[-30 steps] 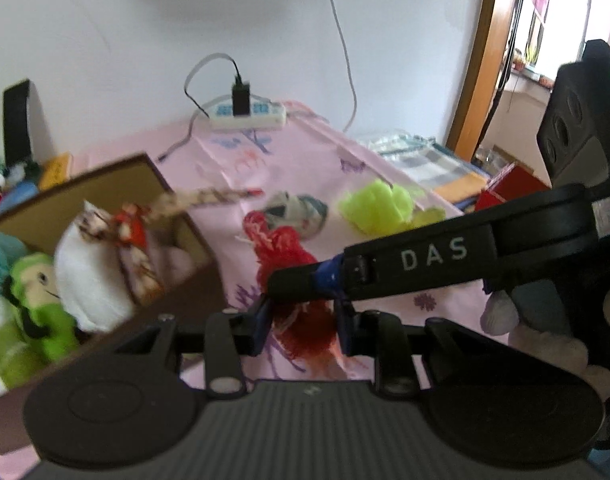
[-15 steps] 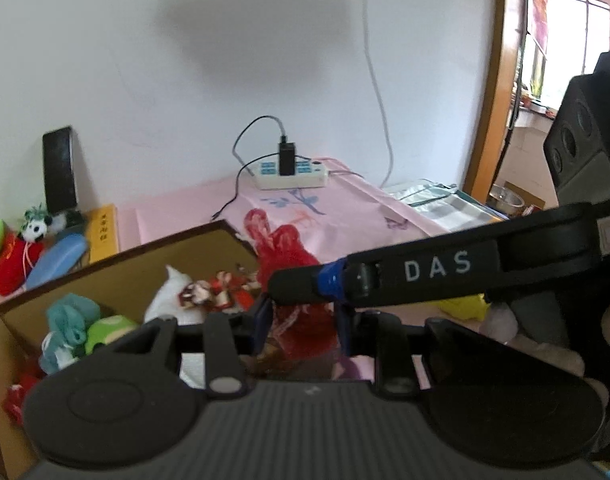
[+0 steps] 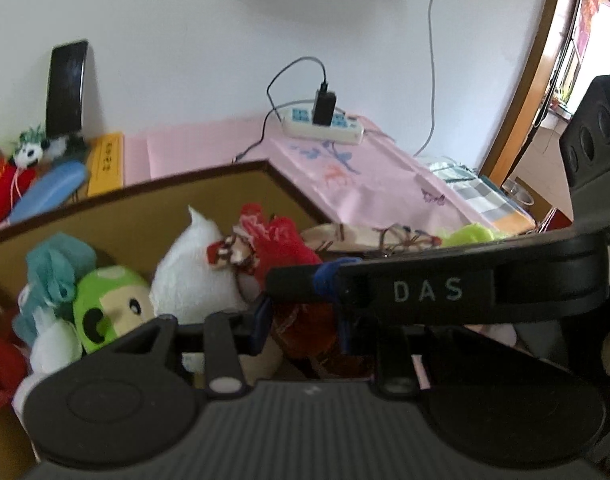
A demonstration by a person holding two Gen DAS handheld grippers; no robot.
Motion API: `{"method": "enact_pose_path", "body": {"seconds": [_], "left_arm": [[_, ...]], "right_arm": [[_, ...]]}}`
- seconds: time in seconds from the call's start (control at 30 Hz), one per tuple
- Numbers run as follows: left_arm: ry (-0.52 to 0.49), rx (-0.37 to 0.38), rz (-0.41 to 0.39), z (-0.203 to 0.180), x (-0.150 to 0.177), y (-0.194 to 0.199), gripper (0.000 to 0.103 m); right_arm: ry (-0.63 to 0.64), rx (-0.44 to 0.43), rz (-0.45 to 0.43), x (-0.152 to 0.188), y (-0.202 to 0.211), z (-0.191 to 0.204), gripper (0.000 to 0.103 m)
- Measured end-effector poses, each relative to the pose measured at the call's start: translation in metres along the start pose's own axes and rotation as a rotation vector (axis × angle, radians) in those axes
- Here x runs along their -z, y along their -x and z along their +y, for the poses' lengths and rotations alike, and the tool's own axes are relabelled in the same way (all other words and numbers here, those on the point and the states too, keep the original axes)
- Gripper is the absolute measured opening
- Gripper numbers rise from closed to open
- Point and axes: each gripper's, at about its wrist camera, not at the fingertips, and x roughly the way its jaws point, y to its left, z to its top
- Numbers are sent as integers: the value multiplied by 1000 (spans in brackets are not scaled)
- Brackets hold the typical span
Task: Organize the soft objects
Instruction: 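Lower the red plush into the box and open the right gripper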
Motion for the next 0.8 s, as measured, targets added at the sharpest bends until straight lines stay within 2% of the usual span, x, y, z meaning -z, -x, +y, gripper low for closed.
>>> {"method": "enact_pose_path", "body": {"seconds": [0.1,0.17,0.23,0.33,0.53,0.8], "left_arm": [[5,2,43,2,2,-9,28],[5,1,55,3,4,-12,32],[7,2,62,3,6,-13,33],[11,8,76,3,7,-14,42],[30,-11,83,4,9,-11,50],[60,-51,84,6,12,-3,52]], "right_arm": [[21,32,33,1,-9,0,11],[34,38,45,2,-12,2,12],[58,47,47,3,-13,5,13],[79,61,58,3,-14,8,13],[36,52,85,1,-11,5,14],[16,53,82,6,-3,3,13]]}}
